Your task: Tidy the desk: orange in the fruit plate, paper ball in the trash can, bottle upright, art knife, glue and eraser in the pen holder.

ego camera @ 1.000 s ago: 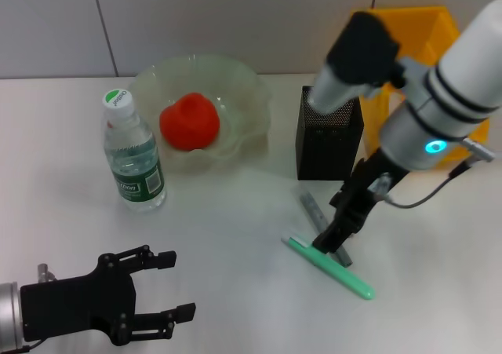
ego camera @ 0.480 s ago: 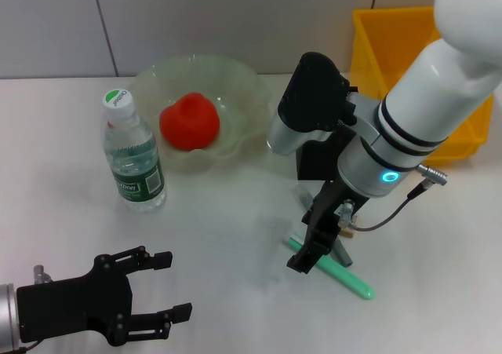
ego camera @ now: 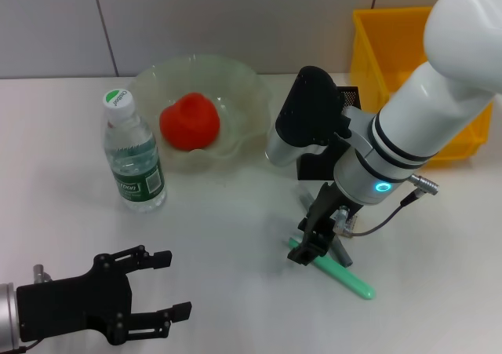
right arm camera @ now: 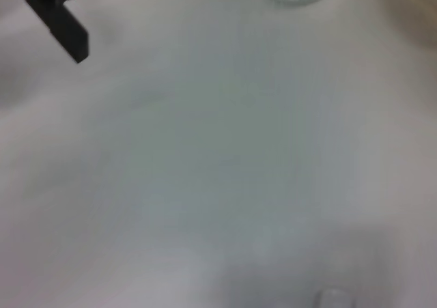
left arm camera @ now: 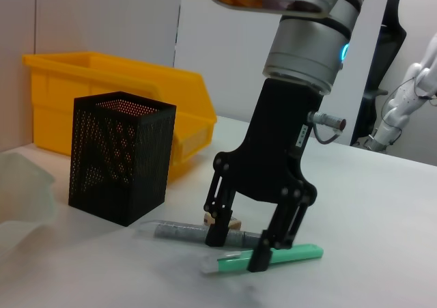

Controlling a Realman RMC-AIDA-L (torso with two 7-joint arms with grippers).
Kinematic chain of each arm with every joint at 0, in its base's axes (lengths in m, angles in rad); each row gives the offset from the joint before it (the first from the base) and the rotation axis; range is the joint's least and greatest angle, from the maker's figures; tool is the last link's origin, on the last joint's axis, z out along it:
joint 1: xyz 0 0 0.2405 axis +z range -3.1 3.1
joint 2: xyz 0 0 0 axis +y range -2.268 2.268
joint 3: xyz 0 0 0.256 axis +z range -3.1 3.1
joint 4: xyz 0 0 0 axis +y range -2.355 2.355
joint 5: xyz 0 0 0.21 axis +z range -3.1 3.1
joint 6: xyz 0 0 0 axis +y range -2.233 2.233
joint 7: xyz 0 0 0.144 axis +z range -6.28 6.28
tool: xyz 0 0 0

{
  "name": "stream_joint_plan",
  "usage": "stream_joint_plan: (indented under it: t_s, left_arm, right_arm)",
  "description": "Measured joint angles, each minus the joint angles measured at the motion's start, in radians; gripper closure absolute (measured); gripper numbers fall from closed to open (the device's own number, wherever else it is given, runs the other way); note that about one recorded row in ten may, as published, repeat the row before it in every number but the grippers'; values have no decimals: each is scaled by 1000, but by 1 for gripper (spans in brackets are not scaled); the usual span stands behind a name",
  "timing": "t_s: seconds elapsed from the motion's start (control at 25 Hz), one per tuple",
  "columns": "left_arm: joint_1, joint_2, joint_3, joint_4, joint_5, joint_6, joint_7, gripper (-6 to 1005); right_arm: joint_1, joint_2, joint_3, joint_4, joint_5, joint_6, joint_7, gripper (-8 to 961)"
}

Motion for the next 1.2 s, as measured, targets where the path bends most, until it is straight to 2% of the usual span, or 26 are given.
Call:
stream_joint_plan:
  t_s: [0.04,0.68,0.8,1.2]
  left_arm:
    - [0,0,0,0,0,0,0,153]
    - [0,1,-1,3,-5,0,0,153]
    - [0,1,-1,4,-5,-1,0,153]
    - [-1,1,-1,3,-5,-4,0,153]
  right_arm:
    - [-1,0,-1,2,0,8,0,347]
    - [1,1,-39,17,15,40,-2,469]
    - [1,2,-39,18,15,40,-3,541]
    - [3,2,-39,20,15,34,-2,596]
